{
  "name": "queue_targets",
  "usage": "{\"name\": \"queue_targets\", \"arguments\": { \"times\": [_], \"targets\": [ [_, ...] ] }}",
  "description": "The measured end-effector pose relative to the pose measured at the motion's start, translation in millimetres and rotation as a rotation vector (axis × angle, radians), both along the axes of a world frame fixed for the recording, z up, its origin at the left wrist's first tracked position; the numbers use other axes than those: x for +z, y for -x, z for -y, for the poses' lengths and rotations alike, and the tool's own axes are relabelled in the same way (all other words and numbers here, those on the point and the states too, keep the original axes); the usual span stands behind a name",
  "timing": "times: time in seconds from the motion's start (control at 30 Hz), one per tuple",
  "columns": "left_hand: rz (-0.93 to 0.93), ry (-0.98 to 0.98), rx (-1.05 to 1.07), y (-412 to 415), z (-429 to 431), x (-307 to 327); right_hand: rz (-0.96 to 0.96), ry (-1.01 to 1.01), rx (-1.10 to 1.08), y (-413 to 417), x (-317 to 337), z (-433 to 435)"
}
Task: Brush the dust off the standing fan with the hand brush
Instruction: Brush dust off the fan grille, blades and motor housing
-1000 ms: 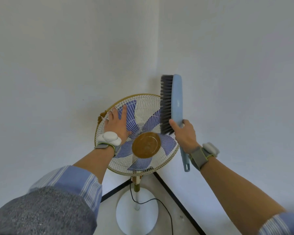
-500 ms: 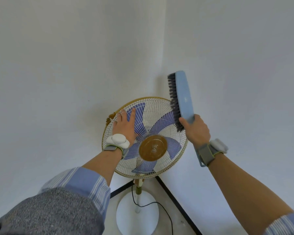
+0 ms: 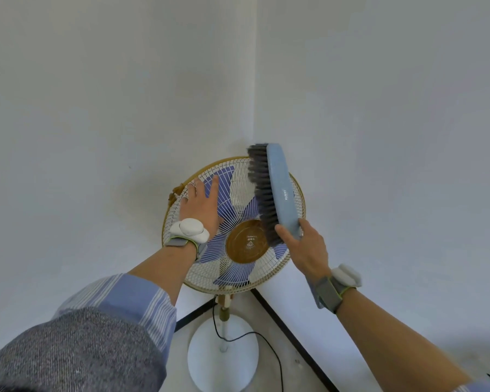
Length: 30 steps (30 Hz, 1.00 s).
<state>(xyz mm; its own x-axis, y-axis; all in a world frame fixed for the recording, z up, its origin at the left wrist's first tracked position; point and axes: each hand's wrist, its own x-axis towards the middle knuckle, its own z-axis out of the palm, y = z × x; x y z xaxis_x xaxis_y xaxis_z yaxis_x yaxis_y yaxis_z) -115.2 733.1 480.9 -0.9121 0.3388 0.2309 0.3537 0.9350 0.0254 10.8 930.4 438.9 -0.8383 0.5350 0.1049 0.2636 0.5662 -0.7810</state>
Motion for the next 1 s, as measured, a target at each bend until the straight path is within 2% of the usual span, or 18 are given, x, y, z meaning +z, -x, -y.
{"name": "queue_targets", "arguments": {
  "times": [0.13, 0.3, 0.37, 0.47, 0.6, 0.7, 0.83, 1.0],
  "targets": [
    [-0.006, 0.022, -0.005, -3, 0, 0, 0.004, 0.475, 0.052, 10, -10, -19],
    [-0.035, 0.055, -0.018, -8, -8, 2, -0.09, 0.358, -0.184, 22, -9, -27],
    [-0.033, 0.072, -0.02, -10, -11, 2, -0.18, 0.468, -0.186, 24, -3, -19],
    [-0.011, 0.065, -0.021, -12, -11, 1, -0.278, 0.742, -0.065, 27, 1, 0],
    [-0.02, 0.054, -0.022, -17, -11, 2, -0.186, 0.872, 0.058, 29, -6, 23],
    [-0.014, 0.041, -0.045, -20, -6, 4, -0.087, 0.774, 0.014, 30, -32, 24],
    [-0.022, 0.013, -0.073, -23, -3, 5, -0.047, 0.295, -0.258, 27, -33, 12],
    [-0.012, -0.012, -0.074, -25, -7, 4, -0.112, 0.102, -0.312, 32, -9, 10]
  ]
}}
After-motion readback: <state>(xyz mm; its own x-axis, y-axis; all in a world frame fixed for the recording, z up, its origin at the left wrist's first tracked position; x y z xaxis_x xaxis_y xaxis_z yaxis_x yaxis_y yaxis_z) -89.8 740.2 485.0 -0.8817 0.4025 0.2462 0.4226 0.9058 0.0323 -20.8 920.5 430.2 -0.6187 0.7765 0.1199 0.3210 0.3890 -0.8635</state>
